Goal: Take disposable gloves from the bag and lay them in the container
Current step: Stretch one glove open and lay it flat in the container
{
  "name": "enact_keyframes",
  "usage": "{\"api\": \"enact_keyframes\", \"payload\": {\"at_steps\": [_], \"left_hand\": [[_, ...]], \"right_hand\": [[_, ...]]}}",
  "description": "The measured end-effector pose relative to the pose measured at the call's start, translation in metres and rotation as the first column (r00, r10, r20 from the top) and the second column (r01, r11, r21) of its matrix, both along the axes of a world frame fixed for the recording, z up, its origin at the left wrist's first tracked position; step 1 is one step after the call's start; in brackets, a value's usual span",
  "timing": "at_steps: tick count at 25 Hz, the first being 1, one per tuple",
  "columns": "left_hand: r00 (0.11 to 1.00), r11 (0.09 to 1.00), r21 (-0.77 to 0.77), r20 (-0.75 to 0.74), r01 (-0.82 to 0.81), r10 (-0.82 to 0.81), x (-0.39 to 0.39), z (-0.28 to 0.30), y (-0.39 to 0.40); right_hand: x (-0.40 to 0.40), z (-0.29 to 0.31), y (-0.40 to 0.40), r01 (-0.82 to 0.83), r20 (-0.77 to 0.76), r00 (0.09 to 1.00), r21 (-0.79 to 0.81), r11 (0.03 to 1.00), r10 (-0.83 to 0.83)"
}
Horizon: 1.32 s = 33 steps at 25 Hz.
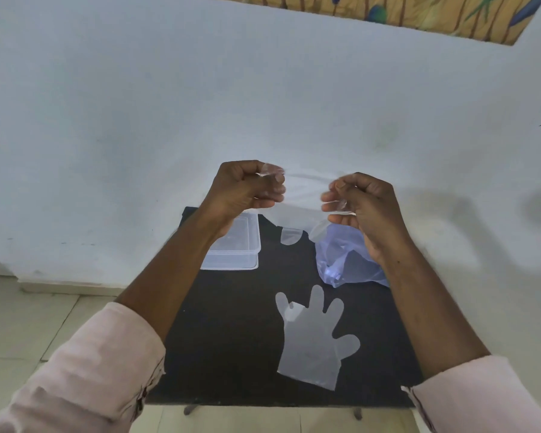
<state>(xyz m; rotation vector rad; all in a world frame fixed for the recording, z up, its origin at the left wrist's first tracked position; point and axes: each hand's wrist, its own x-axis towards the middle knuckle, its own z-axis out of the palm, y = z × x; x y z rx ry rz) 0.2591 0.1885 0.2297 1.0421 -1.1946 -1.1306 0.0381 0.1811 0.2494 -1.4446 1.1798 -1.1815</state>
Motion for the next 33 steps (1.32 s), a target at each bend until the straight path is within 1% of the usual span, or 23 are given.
{"api": "enact_keyframes", "payload": {"at_steps": [2,6,8,10,13,17,19,22,26,30,33], "left_hand": [[0.999,0.999,0.019,0.025,-0.026,0.026,0.021,-0.008,-0.005],[0.996,0.991,0.102,0.016,-0.090,0.088,0.052,-0.023,-0.024],[0.992,0.983,0.137,0.007,-0.122,0.122,0.064,-0.033,-0.038],[0.988,0.975,0.165,-0.003,-0.150,0.153,0.072,-0.042,-0.056],[0.977,0.957,0.210,-0.030,-0.202,0.213,0.085,-0.054,-0.092],[0.959,0.918,0.297,-0.024,-0.262,0.281,0.105,-0.073,-0.148],[0.945,0.891,0.332,-0.002,-0.308,0.328,0.116,-0.087,-0.177],[0.924,0.860,0.348,0.047,-0.372,0.380,0.137,-0.104,-0.216],[0.913,0.846,0.354,0.065,-0.399,0.403,0.155,-0.113,-0.254],[0.909,0.863,0.305,0.025,-0.402,0.415,0.165,-0.106,-0.279],[0.903,0.887,0.185,-0.003,-0.422,0.430,0.165,-0.090,-0.284]], "right_hand": [[0.022,-0.004,-0.005,0.019,-0.013,1.000,0.026,0.999,-0.019],[0.057,-0.015,-0.032,0.059,-0.054,0.997,0.084,0.995,-0.055],[0.073,-0.023,-0.055,0.054,-0.028,0.998,0.163,0.985,-0.050],[0.087,-0.031,-0.082,0.022,0.031,0.999,0.221,0.975,-0.029],[0.102,-0.051,-0.129,-0.025,0.046,0.999,0.237,0.971,0.015],[0.123,-0.083,-0.189,-0.045,-0.006,0.999,0.210,0.977,0.047],[0.136,-0.100,-0.221,-0.085,-0.017,0.996,0.204,0.975,0.090],[0.156,-0.122,-0.262,-0.132,-0.066,0.987,0.186,0.974,0.147],[0.180,-0.134,-0.298,-0.121,-0.130,0.982,0.128,0.984,0.138],[0.196,-0.122,-0.319,-0.100,-0.149,0.983,0.031,0.994,0.104],[0.203,-0.107,-0.326,-0.051,-0.159,0.986,-0.079,0.996,0.038]]}}
